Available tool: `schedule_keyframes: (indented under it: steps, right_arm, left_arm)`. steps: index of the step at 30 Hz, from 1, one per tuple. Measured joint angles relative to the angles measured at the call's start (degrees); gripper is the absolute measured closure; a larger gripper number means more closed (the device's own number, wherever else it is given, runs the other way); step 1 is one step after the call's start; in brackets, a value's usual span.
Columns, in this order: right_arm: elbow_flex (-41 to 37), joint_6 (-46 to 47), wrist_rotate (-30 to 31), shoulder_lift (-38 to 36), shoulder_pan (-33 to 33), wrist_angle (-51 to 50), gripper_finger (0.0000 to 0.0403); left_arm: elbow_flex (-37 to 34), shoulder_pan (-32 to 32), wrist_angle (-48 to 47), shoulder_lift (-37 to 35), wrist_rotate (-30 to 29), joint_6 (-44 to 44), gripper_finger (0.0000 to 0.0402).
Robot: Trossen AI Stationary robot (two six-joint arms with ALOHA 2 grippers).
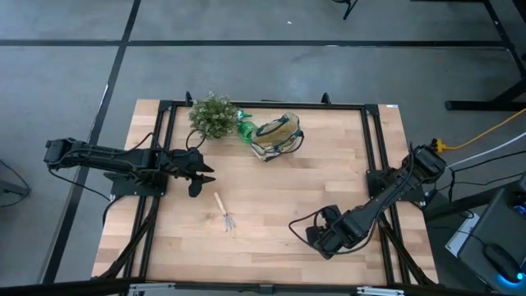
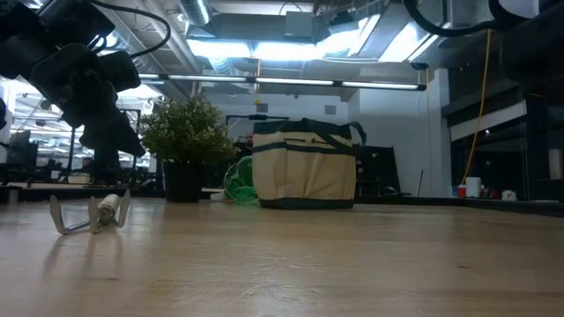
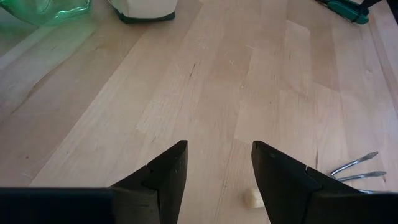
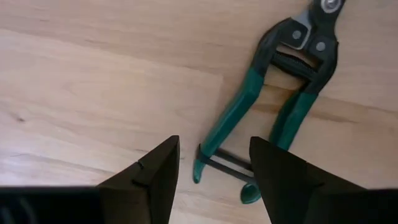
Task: Pick & Place Garden tools in Gardening bag
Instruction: Put the fruit pruner into the gardening bag
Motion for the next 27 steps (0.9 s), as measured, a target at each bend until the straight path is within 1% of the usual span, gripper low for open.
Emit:
schedule_keyframes:
  steps: [9,19,22,27]
  right_arm:
    - [-3.31,1.57,-0.36,0.0,-0.04,0.69,0.0204]
    - [-7.37,1.0,0.06,0.0,-0.26,8.04,0.0204]
    - [-8.44,-0.3,0.04,-0.18,-0.26,9.54,0.0204]
    - [-9.07,-5.62,0.01,-0.24,-0.26,9.69,0.0204]
  left_arm:
    - [0.0,0.0,0.0,0.0,-0.01,0.0,0.0227]
    - [0.0,0.0,0.0,0.0,0.0,0.0,0.0228]
    - [0.0,0.0,0.0,-0.02,-0.02,0.0,0.0228]
    - [-0.01,0.0,0.0,0.01,0.01,0.0,0.0227]
